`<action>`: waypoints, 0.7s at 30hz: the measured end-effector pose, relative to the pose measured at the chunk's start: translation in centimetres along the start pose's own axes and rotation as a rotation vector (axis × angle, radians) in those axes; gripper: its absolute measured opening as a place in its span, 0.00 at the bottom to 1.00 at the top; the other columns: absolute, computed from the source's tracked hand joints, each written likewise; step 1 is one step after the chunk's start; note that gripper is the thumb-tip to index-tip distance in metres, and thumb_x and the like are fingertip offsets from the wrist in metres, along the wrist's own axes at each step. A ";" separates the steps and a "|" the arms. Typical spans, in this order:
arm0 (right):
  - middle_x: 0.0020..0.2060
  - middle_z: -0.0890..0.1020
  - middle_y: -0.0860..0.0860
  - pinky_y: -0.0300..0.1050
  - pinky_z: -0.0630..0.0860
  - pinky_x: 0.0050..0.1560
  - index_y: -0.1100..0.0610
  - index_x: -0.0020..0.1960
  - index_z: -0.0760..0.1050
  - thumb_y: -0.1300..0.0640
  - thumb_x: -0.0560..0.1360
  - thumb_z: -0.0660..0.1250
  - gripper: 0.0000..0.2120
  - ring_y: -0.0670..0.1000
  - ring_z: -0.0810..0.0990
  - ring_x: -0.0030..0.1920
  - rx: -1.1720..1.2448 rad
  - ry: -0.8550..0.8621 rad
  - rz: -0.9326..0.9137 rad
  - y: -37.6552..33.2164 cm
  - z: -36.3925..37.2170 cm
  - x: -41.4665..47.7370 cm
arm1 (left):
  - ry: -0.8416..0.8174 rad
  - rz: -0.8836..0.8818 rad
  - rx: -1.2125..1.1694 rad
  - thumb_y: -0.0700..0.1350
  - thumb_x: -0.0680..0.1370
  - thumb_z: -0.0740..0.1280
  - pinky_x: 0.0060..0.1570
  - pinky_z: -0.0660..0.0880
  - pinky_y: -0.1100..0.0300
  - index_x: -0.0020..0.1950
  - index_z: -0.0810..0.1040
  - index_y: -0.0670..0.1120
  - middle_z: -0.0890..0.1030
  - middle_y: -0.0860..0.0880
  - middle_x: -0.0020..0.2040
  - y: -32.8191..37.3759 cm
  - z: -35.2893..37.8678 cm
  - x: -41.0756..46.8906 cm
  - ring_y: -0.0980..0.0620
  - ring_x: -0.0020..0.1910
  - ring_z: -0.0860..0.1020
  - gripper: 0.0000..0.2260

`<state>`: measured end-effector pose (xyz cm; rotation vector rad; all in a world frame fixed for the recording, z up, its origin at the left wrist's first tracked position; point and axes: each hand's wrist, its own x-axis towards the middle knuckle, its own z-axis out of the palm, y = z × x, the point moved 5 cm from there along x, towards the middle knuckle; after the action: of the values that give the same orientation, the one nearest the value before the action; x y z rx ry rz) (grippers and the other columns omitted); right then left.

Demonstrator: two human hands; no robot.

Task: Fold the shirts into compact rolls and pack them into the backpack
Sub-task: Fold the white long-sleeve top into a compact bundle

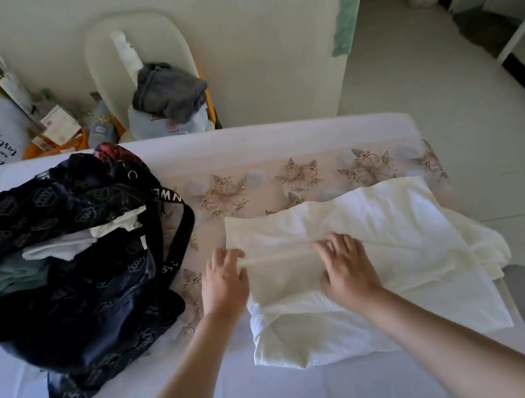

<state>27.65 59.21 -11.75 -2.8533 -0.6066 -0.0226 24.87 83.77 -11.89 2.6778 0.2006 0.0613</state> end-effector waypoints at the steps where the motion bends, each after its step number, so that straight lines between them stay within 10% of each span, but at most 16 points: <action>1: 0.51 0.75 0.54 0.52 0.73 0.51 0.54 0.57 0.76 0.54 0.63 0.65 0.21 0.57 0.74 0.50 0.036 0.001 -0.057 -0.8 0.3 -0.9 | 0.002 0.090 -0.030 0.39 0.72 0.70 0.45 0.77 0.52 0.51 0.79 0.48 0.76 0.50 0.50 0.8 0.4 -1.5 0.48 0.46 0.77 0.10; 6: 0.46 0.75 0.48 0.48 0.69 0.52 0.48 0.52 0.78 0.43 0.63 0.67 0.19 0.53 0.74 0.48 0.015 -0.156 -0.212 -3.0 3.2 -4.3 | -0.112 0.316 0.010 0.52 0.69 0.68 0.48 0.73 0.56 0.47 0.80 0.55 0.76 0.58 0.44 1.3 1.8 -8.2 0.54 0.44 0.74 0.08; 12: 0.39 0.81 0.46 0.46 0.66 0.50 0.50 0.40 0.79 0.51 0.64 0.60 0.10 0.53 0.79 0.45 0.095 -0.331 -0.226 -6.1 1.9 -3.3 | -0.080 0.278 -0.073 0.40 0.69 0.72 0.43 0.73 0.61 0.43 0.75 0.51 0.75 0.57 0.43 -0.1 0.8 -10.4 0.54 0.42 0.74 0.09; 21: 0.69 0.70 0.54 0.54 0.76 0.58 0.54 0.73 0.67 0.52 0.83 0.54 0.20 0.59 0.78 0.61 0.185 -0.434 -0.125 -15.0 3.1 7.3 | -0.106 0.084 -0.171 0.44 0.75 0.71 0.38 0.70 0.62 0.47 0.79 0.48 0.78 0.54 0.44 -2.0 1.2 -12.6 0.52 0.41 0.77 0.03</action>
<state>28.23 76.16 -11.11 -2.6441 -0.8193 0.6123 12.24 83.12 -13.97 2.5098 0.0473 -0.0363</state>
